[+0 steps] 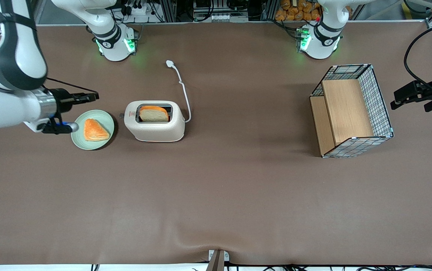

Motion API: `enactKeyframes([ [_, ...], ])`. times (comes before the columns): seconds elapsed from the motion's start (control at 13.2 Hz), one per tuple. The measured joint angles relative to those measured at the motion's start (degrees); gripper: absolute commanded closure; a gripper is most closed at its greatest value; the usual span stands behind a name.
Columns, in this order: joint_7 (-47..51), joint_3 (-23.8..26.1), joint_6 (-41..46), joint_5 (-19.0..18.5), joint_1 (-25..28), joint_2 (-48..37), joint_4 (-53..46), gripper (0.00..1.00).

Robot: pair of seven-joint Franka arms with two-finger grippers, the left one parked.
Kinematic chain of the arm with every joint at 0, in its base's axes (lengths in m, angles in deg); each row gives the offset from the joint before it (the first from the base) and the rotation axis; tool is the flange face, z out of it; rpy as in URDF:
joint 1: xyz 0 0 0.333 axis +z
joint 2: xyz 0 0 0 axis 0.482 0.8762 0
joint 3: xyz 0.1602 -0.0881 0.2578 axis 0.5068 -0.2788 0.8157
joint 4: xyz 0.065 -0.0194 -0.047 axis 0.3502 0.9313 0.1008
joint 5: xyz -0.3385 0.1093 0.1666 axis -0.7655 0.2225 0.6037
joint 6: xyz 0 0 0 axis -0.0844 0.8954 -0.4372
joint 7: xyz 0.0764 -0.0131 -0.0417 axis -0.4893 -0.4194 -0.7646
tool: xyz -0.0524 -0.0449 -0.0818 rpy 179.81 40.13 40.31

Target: Press toaster button with right arm

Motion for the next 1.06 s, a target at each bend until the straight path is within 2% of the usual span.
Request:
enactKeyframes([
  [0.53,-0.32,-0.06,-5.45,0.03,1.11,7.09,0.26,1.0],
  [1.06,-2.35,-0.01,-10.88,0.14,1.4,8.62,4.47,1.0],
])
